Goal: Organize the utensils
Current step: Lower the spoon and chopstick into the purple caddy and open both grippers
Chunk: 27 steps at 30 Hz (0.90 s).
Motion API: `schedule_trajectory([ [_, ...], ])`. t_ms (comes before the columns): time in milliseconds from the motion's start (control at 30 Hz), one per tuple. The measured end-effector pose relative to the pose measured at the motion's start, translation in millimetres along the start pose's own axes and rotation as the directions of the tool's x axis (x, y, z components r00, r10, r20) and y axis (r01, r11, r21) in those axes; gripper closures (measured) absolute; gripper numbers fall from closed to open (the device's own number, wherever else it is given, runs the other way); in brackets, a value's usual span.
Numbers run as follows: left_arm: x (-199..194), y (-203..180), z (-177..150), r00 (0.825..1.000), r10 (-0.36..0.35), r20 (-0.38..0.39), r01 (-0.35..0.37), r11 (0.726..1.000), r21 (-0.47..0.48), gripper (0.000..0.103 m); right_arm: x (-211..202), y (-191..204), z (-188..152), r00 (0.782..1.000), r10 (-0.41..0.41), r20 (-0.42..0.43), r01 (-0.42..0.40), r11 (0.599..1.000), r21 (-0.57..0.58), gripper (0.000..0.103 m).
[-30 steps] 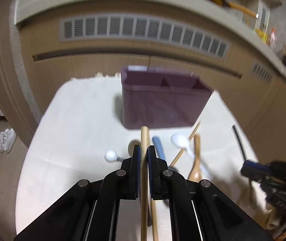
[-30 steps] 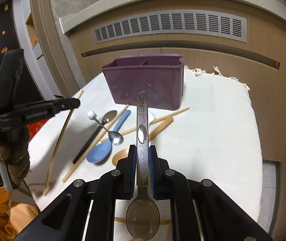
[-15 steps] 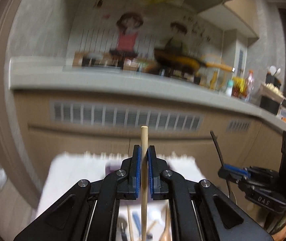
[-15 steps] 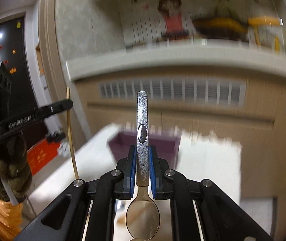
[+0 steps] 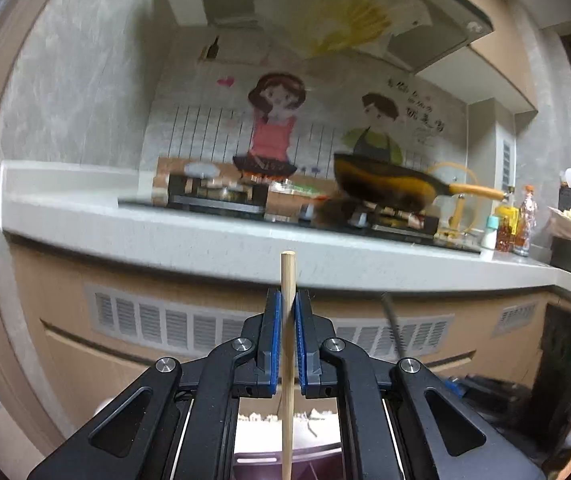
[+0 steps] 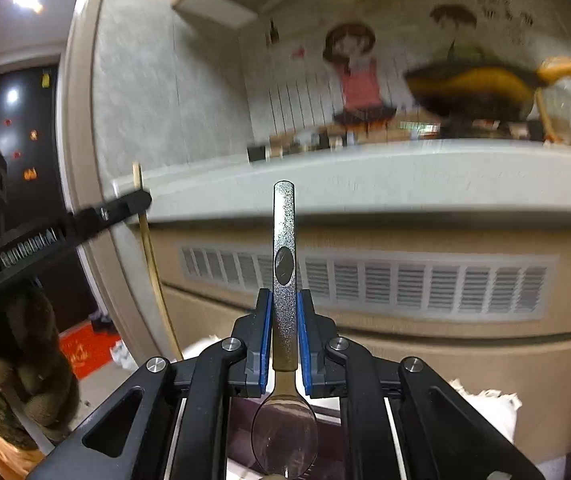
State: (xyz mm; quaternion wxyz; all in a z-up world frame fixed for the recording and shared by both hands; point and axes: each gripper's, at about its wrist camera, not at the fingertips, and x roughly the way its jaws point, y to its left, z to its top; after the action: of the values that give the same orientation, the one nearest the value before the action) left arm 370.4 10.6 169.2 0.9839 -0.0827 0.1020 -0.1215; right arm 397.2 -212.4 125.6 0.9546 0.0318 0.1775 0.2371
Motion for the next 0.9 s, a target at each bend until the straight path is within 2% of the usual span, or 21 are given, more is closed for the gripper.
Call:
schedule_trajectory([
  [233,40.8,15.8,-55.0,0.995,0.014,-0.103,-0.015,1.000,-0.011,0.096,56.1,-10.7,-43.6,0.991,-0.053,-0.125,0.049,0.998,-0.037,0.091],
  [367,53.0,18.7,-81.7,0.987,0.031,-0.159,-0.033,0.999,-0.012,0.096,67.2,-8.4,-62.6,0.980,-0.112,-0.162,0.097,0.991,-0.094,0.091],
  [500,54.3,22.1,-103.2,0.973,0.028,-0.229,-0.037,0.999,-0.034,0.094,66.5,-5.9,-79.7,0.966,-0.130,-0.225,0.104,0.987,-0.124,0.091],
  [533,53.3,22.8,-105.3,0.970,0.027,-0.240,-0.038,0.999,-0.039,0.094,63.6,-5.4,-83.3,0.961,-0.124,-0.246,0.096,0.988,-0.124,0.086],
  [567,51.7,24.0,-108.0,0.967,0.027,-0.255,-0.040,0.998,-0.045,0.094,59.7,-5.2,-85.8,0.957,-0.117,-0.264,0.089,0.989,-0.116,0.076],
  [667,41.4,28.9,-114.7,0.956,0.036,-0.292,-0.057,0.996,-0.063,0.093,40.1,-1.8,-86.2,0.959,-0.132,-0.251,0.110,0.989,-0.099,0.056],
  [833,11.1,30.8,-118.3,0.944,0.067,-0.324,-0.085,0.996,-0.042,0.073,-0.4,13.6,-79.6,0.962,-0.178,-0.205,0.150,0.978,-0.145,0.038],
  [900,-1.9,31.7,-122.5,0.936,0.079,-0.344,-0.095,0.995,-0.032,0.059,-14.1,18.0,-73.7,0.961,-0.198,-0.193,0.169,0.973,-0.158,0.033],
])
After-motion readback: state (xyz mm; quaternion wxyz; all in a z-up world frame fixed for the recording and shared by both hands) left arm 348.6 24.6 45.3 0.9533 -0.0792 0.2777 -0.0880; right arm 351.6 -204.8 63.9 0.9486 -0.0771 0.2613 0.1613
